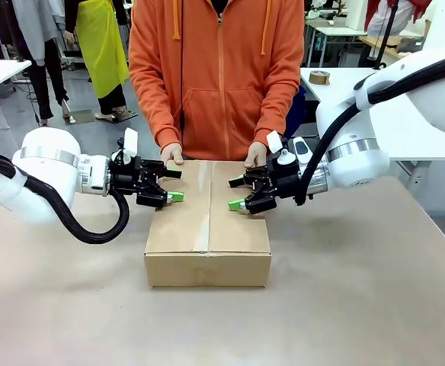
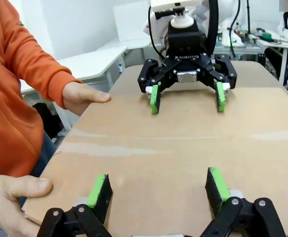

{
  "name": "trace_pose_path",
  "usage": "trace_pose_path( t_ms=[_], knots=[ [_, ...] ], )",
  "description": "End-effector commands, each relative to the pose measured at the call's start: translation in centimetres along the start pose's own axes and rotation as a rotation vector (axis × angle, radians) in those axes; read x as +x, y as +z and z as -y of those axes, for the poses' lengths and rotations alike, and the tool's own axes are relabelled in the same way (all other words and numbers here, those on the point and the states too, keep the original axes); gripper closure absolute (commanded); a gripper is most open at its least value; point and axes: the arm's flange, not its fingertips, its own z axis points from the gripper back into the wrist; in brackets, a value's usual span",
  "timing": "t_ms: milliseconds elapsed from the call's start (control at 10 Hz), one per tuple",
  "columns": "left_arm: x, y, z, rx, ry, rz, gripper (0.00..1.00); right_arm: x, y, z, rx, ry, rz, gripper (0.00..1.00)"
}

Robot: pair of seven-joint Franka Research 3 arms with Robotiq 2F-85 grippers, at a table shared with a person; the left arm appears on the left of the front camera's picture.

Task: Pack the gift set into the box.
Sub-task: Press and hold the closed box until the human finishes sealing it.

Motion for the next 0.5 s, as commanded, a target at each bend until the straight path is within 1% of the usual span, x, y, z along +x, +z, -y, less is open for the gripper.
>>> trace_pose_path(
  t_ms=[0, 100, 200, 400],
  knots=[
    [-0.9, -0.4, -0.3, -0.020, -0.030, -0.095, 0.00, -1.3, -0.8, 0.1, -0.082, -0.019, -0.080, 0.00],
    [-1.1, -0.6, -0.3, -0.020, -0.009, -0.108, 0.00, 0.0, 0.0, 0.0, 0.000, 0.000, 0.000, 0.00],
    [0.2, -0.1, -0.2, -0.009, -0.013, -0.018, 0.00, 0.0, 0.0, 0.0, 0.000, 0.000, 0.000, 0.00],
    [0.2, -0.1, -0.2, -0.009, -0.013, -0.018, 0.00, 0.0, 0.0, 0.0, 0.000, 0.000, 0.000, 0.00]
  ],
)
